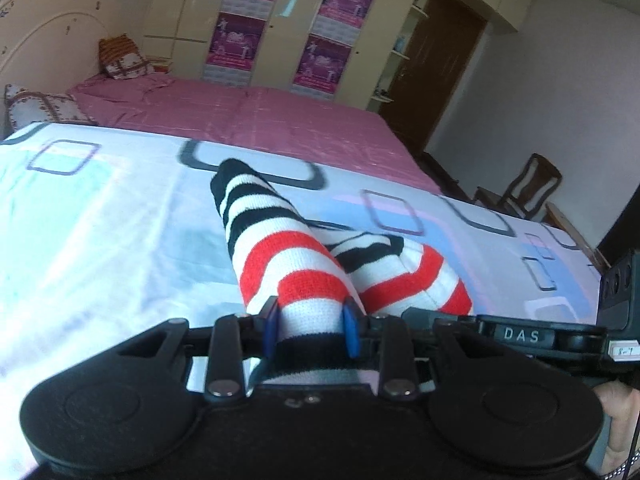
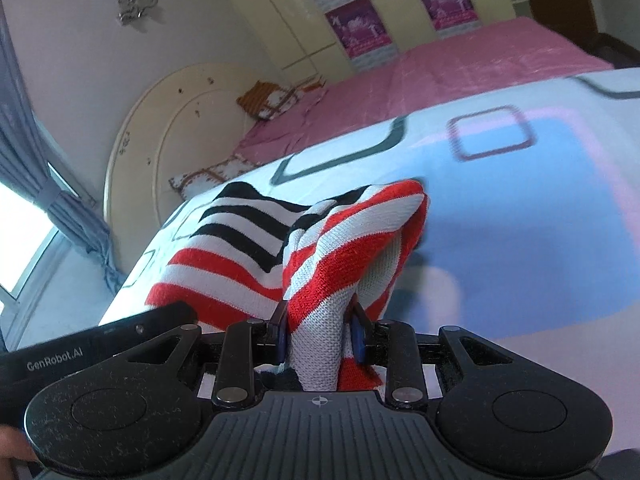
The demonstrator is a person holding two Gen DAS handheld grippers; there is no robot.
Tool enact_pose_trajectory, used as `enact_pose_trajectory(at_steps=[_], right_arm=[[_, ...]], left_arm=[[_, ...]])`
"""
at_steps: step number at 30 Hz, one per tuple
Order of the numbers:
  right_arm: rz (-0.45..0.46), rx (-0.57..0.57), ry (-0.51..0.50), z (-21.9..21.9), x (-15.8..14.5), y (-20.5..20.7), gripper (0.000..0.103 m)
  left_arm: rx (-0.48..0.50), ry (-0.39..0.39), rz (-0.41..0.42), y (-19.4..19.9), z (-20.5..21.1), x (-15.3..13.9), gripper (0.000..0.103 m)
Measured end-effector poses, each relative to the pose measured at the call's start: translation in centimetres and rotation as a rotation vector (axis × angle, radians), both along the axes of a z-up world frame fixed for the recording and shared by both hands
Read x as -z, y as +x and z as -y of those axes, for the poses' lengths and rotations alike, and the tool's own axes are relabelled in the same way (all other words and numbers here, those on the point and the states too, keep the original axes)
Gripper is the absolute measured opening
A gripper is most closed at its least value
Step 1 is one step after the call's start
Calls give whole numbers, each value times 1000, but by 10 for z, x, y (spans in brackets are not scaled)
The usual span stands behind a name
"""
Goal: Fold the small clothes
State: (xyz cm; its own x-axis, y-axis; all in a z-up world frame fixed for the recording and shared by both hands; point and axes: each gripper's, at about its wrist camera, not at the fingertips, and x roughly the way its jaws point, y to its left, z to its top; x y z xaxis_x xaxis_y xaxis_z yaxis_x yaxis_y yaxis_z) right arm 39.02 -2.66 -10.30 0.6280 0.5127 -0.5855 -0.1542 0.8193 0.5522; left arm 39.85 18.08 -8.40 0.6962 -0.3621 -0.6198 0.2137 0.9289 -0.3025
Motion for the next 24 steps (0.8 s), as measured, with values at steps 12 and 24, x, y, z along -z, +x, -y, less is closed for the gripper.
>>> enact_pose_trajectory(at_steps=[12,24], right_arm=[[-68,62,-77,-19,39,21,34],[84,112,-248,-28,2,15,37]], left_arm=[[-14,80,30,5,-43,51,31],[-16,76,98,-4,-47,28,30]])
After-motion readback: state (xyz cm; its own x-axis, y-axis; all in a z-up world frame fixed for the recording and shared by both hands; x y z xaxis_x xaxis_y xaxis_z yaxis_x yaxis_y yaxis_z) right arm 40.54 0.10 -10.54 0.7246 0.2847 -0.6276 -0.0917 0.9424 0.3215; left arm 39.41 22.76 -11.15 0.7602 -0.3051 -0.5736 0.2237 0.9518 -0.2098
